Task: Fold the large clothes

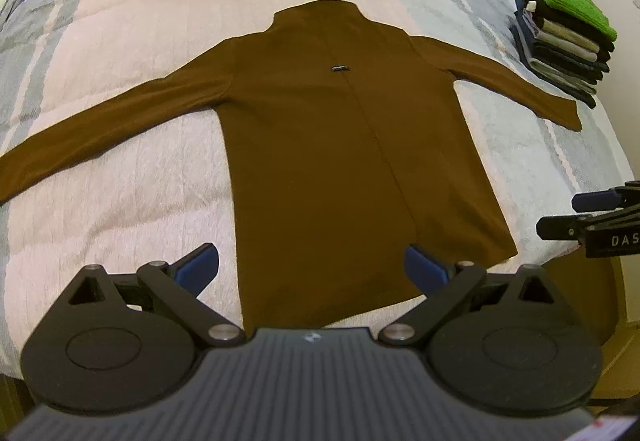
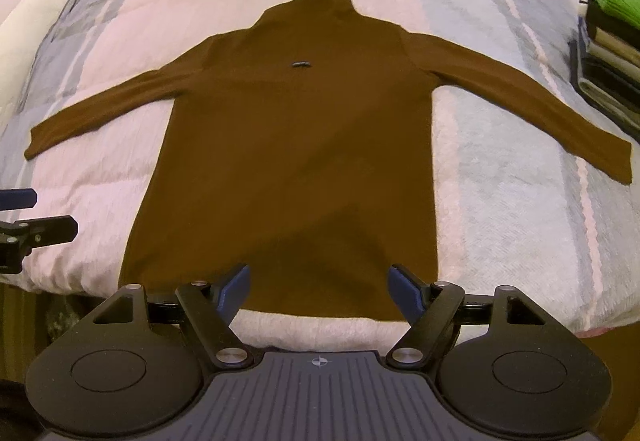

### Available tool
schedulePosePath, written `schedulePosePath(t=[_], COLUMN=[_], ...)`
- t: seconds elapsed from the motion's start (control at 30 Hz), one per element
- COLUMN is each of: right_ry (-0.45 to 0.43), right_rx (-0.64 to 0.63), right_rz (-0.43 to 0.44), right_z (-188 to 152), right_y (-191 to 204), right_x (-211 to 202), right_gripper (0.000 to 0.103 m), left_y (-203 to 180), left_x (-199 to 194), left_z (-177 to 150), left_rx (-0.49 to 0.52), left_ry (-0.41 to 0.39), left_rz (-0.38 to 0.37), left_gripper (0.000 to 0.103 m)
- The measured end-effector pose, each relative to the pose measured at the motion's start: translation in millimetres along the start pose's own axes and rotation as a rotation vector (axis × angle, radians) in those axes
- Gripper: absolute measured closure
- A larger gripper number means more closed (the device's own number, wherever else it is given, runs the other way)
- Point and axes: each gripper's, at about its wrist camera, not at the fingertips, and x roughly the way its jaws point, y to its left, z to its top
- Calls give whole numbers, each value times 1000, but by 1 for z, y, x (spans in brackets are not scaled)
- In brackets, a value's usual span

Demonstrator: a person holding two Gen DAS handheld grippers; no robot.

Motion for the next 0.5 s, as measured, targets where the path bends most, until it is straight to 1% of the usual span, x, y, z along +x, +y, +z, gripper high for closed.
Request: schedulePosePath(t=[0.27,0.5], right_ry=[10,6], right_rx=[-85,-110], right_rz=[28,37], right_z=[8,14], right_y=[18,23], right_x=[10,14], right_gripper=[30,30], left_y=[12,15], left_x=[-4,-5], left_z=[-8,-8], left_rx=[-68,-85], left_ry=[-3,-6], left_rz=[24,27], left_gripper=[5,5])
